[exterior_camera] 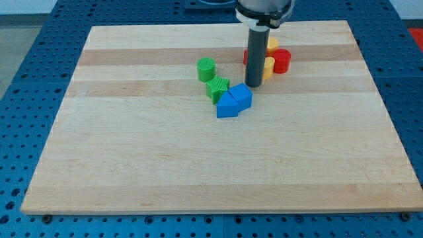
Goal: Slide the green circle into the group of blocks and green star
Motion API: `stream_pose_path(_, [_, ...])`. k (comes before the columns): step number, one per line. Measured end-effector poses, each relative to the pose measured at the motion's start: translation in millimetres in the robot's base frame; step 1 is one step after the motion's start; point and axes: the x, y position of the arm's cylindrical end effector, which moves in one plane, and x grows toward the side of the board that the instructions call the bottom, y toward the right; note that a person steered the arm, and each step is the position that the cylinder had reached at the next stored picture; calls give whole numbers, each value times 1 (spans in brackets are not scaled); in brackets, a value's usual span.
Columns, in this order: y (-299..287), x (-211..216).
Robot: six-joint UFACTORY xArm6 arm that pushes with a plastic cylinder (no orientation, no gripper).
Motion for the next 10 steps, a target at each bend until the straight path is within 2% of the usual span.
stream_pose_path(2, [-15,-30])
stream_pose_path(4, [-61,-52])
stream_pose_path(7, [-111,-53])
stream_pose_path(10, [-130,-52])
